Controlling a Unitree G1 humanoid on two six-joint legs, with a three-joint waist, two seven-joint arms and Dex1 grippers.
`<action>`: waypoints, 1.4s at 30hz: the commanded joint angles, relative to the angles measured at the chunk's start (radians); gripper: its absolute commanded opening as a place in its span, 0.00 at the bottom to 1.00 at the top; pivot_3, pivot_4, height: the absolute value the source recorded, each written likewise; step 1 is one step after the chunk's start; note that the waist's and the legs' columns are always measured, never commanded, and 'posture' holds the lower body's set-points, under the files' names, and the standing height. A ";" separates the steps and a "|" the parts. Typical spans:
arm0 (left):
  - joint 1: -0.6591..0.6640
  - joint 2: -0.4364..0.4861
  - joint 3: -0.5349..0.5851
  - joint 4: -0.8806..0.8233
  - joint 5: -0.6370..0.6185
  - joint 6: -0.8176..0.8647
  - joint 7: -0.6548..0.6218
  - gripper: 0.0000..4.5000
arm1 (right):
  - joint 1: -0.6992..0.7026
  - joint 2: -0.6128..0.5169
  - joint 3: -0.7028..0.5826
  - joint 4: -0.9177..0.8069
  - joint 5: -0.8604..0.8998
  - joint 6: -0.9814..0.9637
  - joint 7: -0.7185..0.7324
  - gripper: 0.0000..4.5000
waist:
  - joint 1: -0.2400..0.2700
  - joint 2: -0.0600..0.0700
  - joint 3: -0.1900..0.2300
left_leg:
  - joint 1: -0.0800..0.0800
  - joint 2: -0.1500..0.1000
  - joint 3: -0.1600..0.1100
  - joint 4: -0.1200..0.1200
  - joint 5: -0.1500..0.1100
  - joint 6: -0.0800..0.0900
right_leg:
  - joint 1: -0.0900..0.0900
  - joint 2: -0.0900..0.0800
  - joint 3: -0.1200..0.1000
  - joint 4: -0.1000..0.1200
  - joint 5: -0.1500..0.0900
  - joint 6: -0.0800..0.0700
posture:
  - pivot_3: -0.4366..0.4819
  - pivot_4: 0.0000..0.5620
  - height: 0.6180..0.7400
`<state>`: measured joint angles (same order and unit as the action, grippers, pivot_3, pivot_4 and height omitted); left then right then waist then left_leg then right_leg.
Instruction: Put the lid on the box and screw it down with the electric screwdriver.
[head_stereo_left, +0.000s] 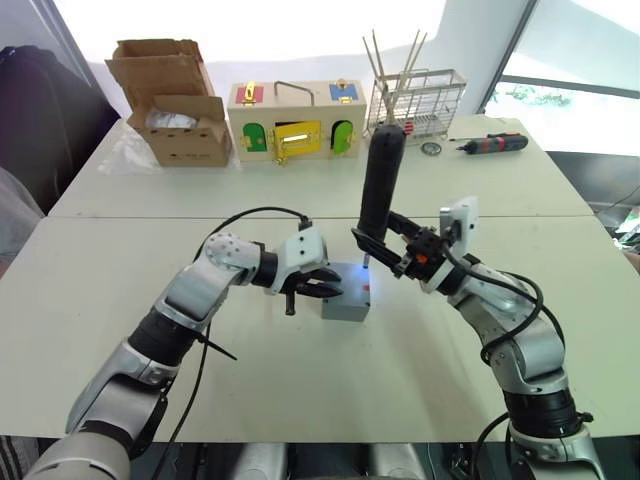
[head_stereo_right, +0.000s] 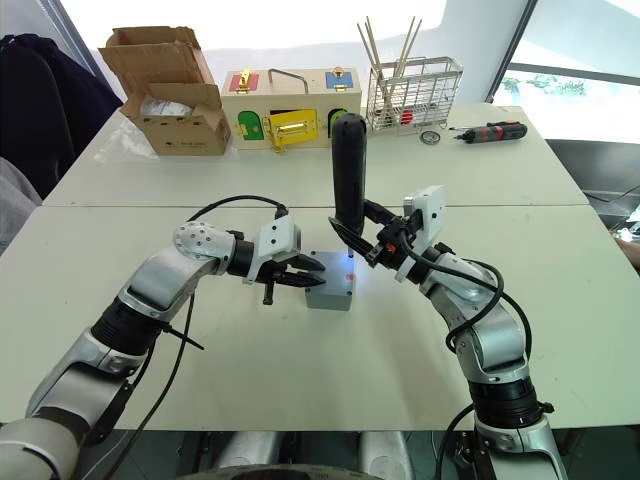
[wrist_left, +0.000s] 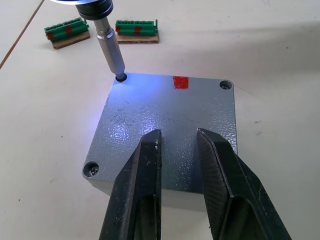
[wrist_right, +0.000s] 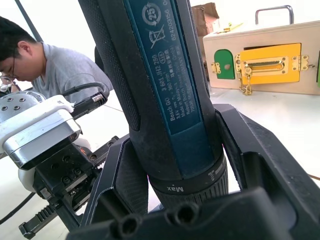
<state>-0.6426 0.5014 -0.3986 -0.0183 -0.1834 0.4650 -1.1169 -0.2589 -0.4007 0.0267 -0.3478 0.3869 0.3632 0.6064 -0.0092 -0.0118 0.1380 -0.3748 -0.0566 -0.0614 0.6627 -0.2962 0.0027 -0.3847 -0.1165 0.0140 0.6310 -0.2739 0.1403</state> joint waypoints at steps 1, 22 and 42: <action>0.003 0.001 -0.013 0.016 0.025 -0.002 0.000 0.24 | 0.031 -0.005 0.008 0.082 -0.015 0.051 -0.011 0.42 | 0.001 0.000 0.000 | 0.000 0.000 0.000 0.000 0.000 0.000 | 0.000 0.000 0.000 0.000 0.000 0.000 | 0.48 0.27 0.93; 0.035 -0.008 0.185 -0.102 -0.146 0.149 0.069 0.24 | -0.384 -0.136 -0.292 -0.149 0.492 0.548 -0.208 0.42 | -0.002 0.007 0.013 | -0.020 -0.001 0.000 0.001 0.002 -0.003 | -0.019 -0.002 0.000 0.001 0.000 0.000 | 0.48 0.27 0.93; -0.008 0.134 0.122 -0.349 -0.211 0.143 -0.097 0.24 | -0.667 -0.701 -0.255 0.545 0.467 1.228 -0.177 0.42 | 0.016 0.011 0.020 | -0.036 -0.001 0.003 0.000 0.007 -0.011 | -0.035 -0.003 0.000 0.000 0.001 -0.001 | 0.48 0.27 0.93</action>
<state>-0.6284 0.6284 -0.2779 -0.3246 -0.3842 0.6290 -1.2065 -0.9359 -1.0585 -0.2579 0.1649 0.8740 1.5750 0.3638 0.0069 -0.0009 0.1580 -0.4111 -0.0575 -0.0579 0.6631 -0.2896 -0.0078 -0.4198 -0.1197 0.0145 0.6309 -0.2727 0.1393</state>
